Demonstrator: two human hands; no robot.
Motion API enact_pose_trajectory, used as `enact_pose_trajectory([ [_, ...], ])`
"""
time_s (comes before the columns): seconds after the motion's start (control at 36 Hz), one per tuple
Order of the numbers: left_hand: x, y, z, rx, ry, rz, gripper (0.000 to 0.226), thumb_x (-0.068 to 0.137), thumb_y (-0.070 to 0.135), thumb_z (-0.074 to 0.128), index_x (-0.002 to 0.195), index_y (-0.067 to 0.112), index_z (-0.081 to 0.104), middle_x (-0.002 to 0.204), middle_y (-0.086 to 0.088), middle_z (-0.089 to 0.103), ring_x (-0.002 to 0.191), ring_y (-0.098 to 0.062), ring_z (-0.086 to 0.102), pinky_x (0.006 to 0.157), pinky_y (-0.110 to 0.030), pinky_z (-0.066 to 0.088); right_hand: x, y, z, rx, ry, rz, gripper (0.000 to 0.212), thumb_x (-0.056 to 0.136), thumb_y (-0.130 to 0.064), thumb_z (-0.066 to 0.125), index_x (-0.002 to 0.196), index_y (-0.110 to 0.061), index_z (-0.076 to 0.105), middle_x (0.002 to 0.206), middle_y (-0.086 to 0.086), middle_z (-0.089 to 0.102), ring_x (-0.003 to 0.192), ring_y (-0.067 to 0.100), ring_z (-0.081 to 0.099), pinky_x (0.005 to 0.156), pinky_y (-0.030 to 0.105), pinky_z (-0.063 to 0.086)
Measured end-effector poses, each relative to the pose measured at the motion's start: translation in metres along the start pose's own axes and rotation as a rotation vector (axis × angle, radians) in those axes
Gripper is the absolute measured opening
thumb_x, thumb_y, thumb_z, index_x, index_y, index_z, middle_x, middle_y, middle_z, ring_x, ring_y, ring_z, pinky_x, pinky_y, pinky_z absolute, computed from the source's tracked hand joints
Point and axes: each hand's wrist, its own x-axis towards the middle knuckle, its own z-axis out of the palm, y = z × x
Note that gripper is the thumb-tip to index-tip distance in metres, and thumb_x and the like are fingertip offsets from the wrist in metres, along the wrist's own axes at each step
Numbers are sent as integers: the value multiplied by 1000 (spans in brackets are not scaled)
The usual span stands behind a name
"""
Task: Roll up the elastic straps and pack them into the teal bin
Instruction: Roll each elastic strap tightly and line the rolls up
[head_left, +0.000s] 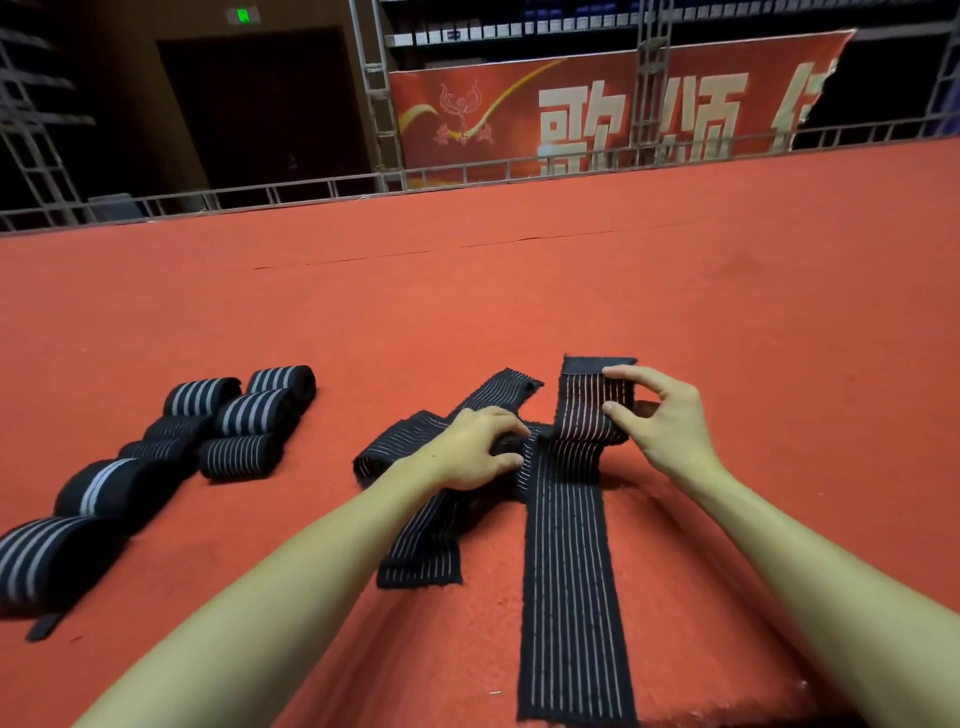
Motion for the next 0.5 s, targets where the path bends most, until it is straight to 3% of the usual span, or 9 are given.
enact_pose_trajectory([
  [0.08, 8, 3, 4, 119, -138, 6, 36, 98, 29, 58, 133, 20, 57, 145, 3, 51, 132, -22, 40, 114, -39, 22, -4, -5, -3, -9, 14, 2, 42, 80, 9, 69, 103, -26, 71, 102, -16, 69, 93, 9, 67, 88, 47, 57],
  [0.19, 12, 5, 2, 182, -248, -51, 46, 96, 11, 54, 141, 22, 49, 147, -1, 47, 131, -25, 38, 114, -36, 19, -7, -11, -10, -26, 59, -8, 44, 77, 12, 63, 102, -22, 72, 100, -20, 68, 97, 1, 64, 95, 42, 53],
  [0.36, 13, 10, 5, 241, -351, -87, 68, 88, 3, 43, 146, 37, 39, 157, 1, 28, 127, -34, 27, 113, -51, 29, 1, -15, -31, -12, 207, -25, 48, 74, 14, 60, 100, -25, 71, 98, -15, 70, 84, -10, 62, 78, 22, 52],
  [0.42, 13, 15, 4, 262, -323, -90, 68, 87, 3, 44, 146, 38, 39, 155, 1, 32, 127, -33, 27, 109, -51, 31, 7, -19, -38, 41, 278, -23, 48, 74, 16, 59, 100, -23, 70, 100, -7, 70, 86, -12, 61, 78, 17, 51],
  [0.5, 16, 23, 6, 335, -267, -51, 61, 91, 15, 51, 146, 40, 38, 152, 1, 38, 129, -31, 24, 105, -48, 26, 11, -25, -47, 87, 335, -16, 47, 74, 17, 57, 102, -19, 70, 100, -7, 69, 87, -13, 61, 73, 12, 51],
])
